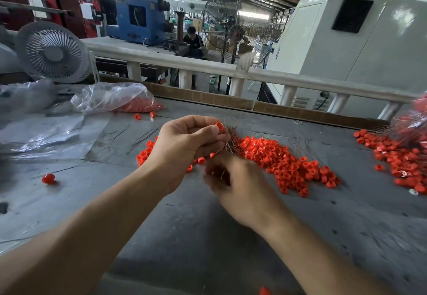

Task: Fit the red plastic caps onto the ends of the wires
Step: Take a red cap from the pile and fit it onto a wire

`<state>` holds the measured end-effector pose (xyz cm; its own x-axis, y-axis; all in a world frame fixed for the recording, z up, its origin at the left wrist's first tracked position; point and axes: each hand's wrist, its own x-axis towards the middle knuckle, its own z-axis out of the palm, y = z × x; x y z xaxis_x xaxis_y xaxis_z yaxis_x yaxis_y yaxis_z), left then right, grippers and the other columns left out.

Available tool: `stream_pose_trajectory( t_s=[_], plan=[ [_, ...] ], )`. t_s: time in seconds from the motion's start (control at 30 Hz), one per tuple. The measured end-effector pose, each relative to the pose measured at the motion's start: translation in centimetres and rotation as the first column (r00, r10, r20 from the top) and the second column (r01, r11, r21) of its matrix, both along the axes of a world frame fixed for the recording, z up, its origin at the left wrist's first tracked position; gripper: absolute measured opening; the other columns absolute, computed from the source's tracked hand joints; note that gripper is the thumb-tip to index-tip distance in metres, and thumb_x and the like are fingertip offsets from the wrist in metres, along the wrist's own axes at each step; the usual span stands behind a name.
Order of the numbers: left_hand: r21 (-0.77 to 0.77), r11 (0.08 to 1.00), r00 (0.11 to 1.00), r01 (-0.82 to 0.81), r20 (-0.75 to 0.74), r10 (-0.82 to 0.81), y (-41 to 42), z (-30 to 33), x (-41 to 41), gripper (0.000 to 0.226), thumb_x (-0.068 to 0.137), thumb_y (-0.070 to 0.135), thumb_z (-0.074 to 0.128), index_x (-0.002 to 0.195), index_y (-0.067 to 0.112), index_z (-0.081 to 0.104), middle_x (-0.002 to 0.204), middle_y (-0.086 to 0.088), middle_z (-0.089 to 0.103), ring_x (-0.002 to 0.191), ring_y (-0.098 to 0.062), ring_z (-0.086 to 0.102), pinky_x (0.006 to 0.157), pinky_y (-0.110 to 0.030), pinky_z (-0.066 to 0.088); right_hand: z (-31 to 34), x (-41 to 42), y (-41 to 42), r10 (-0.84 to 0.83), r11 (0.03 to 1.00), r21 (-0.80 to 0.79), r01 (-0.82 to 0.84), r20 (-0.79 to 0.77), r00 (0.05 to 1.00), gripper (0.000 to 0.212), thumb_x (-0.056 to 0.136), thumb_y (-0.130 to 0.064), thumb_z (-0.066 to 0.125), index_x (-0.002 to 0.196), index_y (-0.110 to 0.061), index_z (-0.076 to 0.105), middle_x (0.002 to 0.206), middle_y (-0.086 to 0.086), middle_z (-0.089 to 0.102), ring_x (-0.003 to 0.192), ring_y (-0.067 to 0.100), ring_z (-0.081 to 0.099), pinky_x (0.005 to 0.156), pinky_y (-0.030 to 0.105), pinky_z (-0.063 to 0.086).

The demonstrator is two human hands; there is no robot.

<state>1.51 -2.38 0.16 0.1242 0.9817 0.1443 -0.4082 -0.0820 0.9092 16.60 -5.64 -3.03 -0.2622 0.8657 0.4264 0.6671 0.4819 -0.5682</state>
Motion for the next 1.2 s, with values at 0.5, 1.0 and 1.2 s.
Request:
stream_pose_trajectory(
  t_s=[0.5, 1.0, 1.2],
  plan=[
    [0.103, 0.991, 0.993, 0.09, -0.092, -0.08, -0.5, -0.2, 0.5, 0.027, 0.078, 0.014, 0.073, 0.103, 0.003, 0.071, 0.098, -0.017, 0.078, 0.095, -0.027, 0.076, 0.079, -0.028, 0.061, 1.7, 2.6, 0.3, -0.052, 0.987, 0.095, 0.131, -0.579, 0.813, 0.009, 0.093, -0.019, 0.075, 0.094, -0.028, 0.075, 0.085, -0.006, 0.076, 0.079, 0.016, 0.073, 0.076, 0.043, 0.062],
    [0.132, 0.982, 0.987, 0.138, -0.099, -0.125, -0.7, -0.2, 0.5, 0.025, 0.078, 0.014, 0.075, 0.101, 0.006, 0.073, 0.098, -0.021, 0.077, 0.095, -0.028, 0.076, 0.079, -0.029, 0.061, 2.0, 2.7, 0.0, -0.088, 0.983, 0.098, 0.155, -0.491, 0.867, 0.009, 0.095, -0.017, 0.072, 0.097, -0.024, 0.076, 0.081, -0.011, 0.074, 0.071, 0.008, 0.068, 0.068, 0.022, 0.055],
    [0.156, 0.971, 0.98, 0.183, -0.103, -0.168, -0.7, -0.4, 0.5, 0.016, 0.081, 0.014, 0.076, 0.097, 0.014, 0.078, 0.099, -0.021, 0.076, 0.097, -0.03, 0.076, 0.081, -0.031, 0.061, 2.3, 2.8, -0.1, -0.078, 0.975, 0.144, 0.166, -0.48, 0.874, 0.005, 0.095, -0.021, 0.072, 0.096, -0.02, 0.077, 0.082, -0.008, 0.074, 0.073, 0.012, 0.069, 0.069, 0.024, 0.053]
  ],
)
